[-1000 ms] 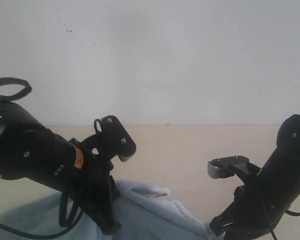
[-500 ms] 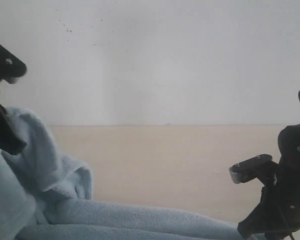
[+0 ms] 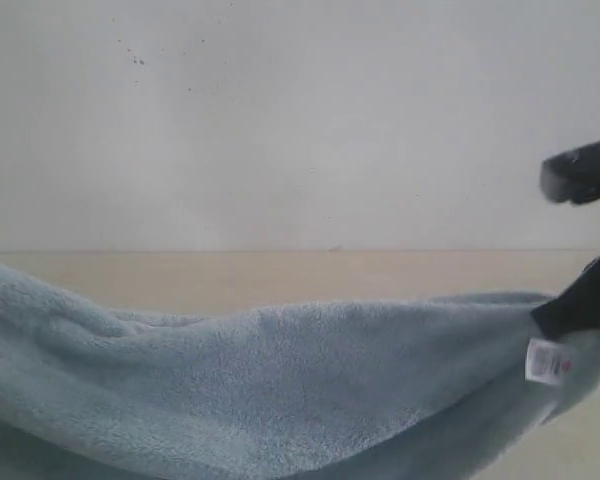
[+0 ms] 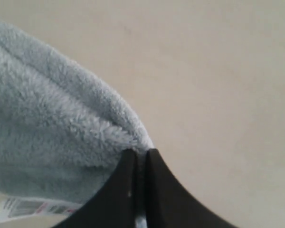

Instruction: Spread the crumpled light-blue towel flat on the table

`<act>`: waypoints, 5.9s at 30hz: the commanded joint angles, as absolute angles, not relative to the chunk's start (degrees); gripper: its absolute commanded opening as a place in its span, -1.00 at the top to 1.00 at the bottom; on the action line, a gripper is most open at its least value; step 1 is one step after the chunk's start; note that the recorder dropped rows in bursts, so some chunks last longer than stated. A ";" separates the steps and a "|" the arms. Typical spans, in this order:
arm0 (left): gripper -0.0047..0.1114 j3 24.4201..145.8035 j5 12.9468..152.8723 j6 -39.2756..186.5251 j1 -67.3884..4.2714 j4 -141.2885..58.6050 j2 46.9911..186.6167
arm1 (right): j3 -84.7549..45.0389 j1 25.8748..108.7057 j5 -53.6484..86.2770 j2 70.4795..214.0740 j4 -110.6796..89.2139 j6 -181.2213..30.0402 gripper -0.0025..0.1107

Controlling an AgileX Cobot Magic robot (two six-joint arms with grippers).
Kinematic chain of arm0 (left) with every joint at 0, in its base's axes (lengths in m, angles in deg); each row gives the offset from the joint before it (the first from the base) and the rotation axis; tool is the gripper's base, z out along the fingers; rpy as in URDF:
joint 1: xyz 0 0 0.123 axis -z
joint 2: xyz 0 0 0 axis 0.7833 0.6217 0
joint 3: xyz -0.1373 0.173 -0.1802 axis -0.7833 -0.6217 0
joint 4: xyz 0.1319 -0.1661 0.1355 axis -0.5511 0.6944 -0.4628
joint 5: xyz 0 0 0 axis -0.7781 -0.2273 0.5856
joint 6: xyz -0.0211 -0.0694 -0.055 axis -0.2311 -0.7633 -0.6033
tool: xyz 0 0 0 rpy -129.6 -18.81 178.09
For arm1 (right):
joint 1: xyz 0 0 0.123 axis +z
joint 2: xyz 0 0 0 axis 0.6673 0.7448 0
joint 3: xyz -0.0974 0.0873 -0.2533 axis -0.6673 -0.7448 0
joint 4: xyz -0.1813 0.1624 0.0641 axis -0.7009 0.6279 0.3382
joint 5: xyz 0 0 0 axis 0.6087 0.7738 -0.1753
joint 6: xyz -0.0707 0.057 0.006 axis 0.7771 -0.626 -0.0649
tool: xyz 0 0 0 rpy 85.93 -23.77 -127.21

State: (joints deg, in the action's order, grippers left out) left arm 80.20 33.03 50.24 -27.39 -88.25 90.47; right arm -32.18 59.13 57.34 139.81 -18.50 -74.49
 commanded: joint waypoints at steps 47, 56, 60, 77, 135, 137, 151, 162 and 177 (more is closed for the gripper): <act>-0.44 74.46 47.75 19.66 -38.23 -97.69 138.66 | -31.95 52.28 40.28 166.27 -83.72 -145.37 -0.19; -0.50 74.46 46.76 20.68 -38.61 -92.72 136.86 | -31.95 51.12 36.91 157.51 -74.89 -143.62 -0.21; -0.48 74.46 47.58 37.76 -38.19 -74.64 132.76 | -32.06 51.12 41.40 153.07 -53.48 -122.02 -0.21; -0.41 58.84 39.48 64.54 -22.35 -77.68 121.07 | -47.92 51.12 63.82 153.47 -9.84 -78.81 -0.21; -0.42 58.31 49.49 63.60 -22.35 -74.79 116.61 | -52.08 51.02 53.45 159.14 -7.08 -77.37 0.96; -0.42 58.31 49.85 63.60 -22.35 -74.79 116.06 | -49.96 51.02 54.85 159.14 -6.75 -76.29 0.96; -0.42 58.31 49.74 63.60 -22.35 -74.36 116.06 | -52.06 50.91 54.16 159.14 -10.73 -83.24 0.31; -0.42 58.31 49.72 63.60 -22.35 -73.28 116.06 | -52.06 44.11 51.16 159.14 -7.85 -80.72 0.31; -0.42 58.31 49.93 63.60 -22.35 -72.23 116.06 | -52.06 44.11 54.10 164.02 2.95 -71.39 0.31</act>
State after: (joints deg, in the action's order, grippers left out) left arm 58.62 49.41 64.25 -22.83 -73.16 116.64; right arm -51.94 44.51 53.98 162.56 1.47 -73.25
